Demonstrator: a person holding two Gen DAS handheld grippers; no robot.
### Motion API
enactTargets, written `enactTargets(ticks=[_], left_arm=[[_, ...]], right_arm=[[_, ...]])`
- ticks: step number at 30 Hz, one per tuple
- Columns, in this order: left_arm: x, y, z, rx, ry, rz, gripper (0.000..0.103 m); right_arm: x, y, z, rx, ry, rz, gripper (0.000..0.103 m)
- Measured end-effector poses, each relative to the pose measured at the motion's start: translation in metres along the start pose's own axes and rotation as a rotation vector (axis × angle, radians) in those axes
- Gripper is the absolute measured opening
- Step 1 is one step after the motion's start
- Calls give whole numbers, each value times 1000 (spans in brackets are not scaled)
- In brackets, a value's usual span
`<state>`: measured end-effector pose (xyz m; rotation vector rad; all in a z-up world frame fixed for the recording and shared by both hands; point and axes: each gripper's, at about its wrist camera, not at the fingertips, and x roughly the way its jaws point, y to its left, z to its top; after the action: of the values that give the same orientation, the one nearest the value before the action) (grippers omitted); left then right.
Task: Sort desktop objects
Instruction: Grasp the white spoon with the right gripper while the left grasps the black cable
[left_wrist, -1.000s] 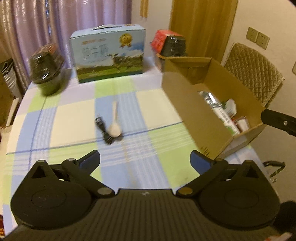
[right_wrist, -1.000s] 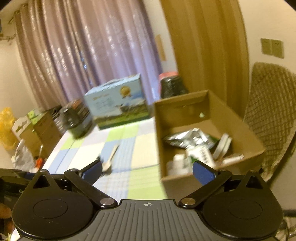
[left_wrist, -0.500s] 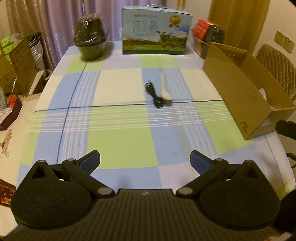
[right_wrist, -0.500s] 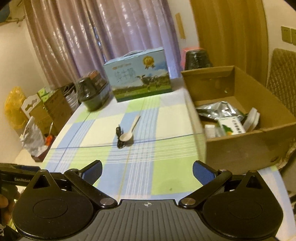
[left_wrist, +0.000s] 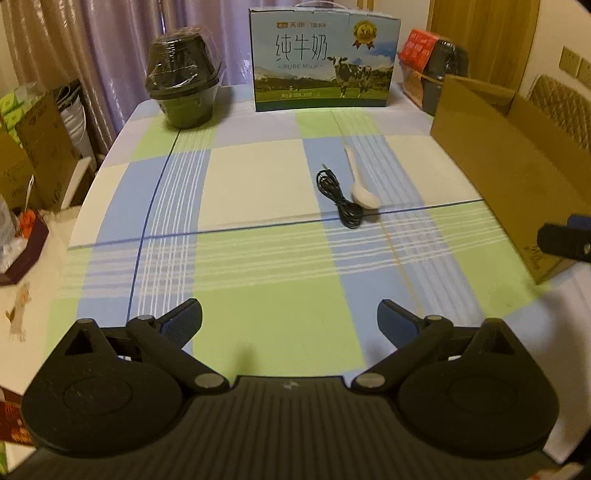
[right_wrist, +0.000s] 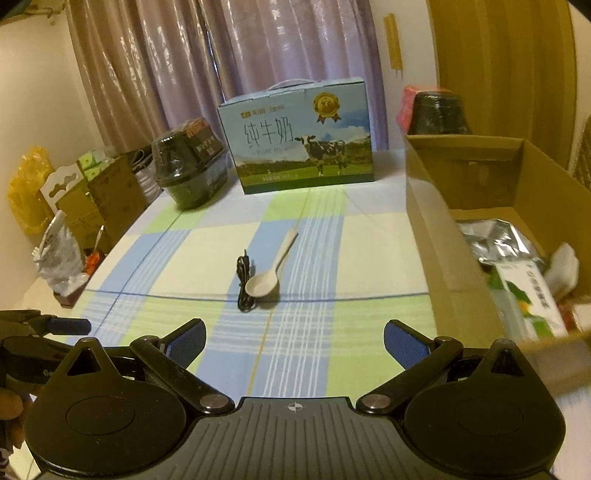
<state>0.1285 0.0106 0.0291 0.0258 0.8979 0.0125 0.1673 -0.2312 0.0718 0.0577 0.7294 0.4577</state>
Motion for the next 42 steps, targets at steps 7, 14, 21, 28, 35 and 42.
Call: enactTargets(ticks=[7, 14, 21, 28, 35, 42], left_arm=[[46, 4, 17, 14, -24, -19, 90], [80, 8, 31, 40, -40, -21, 89], [97, 17, 43, 17, -51, -14, 89], [103, 25, 48, -23, -42, -21, 89], [102, 23, 49, -27, -50, -33, 90], [107, 11, 49, -25, -54, -101, 90]], right_arm=[[58, -2, 15, -16, 16, 19, 74], [110, 5, 20, -17, 47, 47, 62], [151, 12, 20, 3, 68, 67, 55], [176, 18, 19, 18, 81, 38, 42], [174, 15, 17, 0, 78, 8, 30], [153, -8, 9, -79, 53, -57, 30]])
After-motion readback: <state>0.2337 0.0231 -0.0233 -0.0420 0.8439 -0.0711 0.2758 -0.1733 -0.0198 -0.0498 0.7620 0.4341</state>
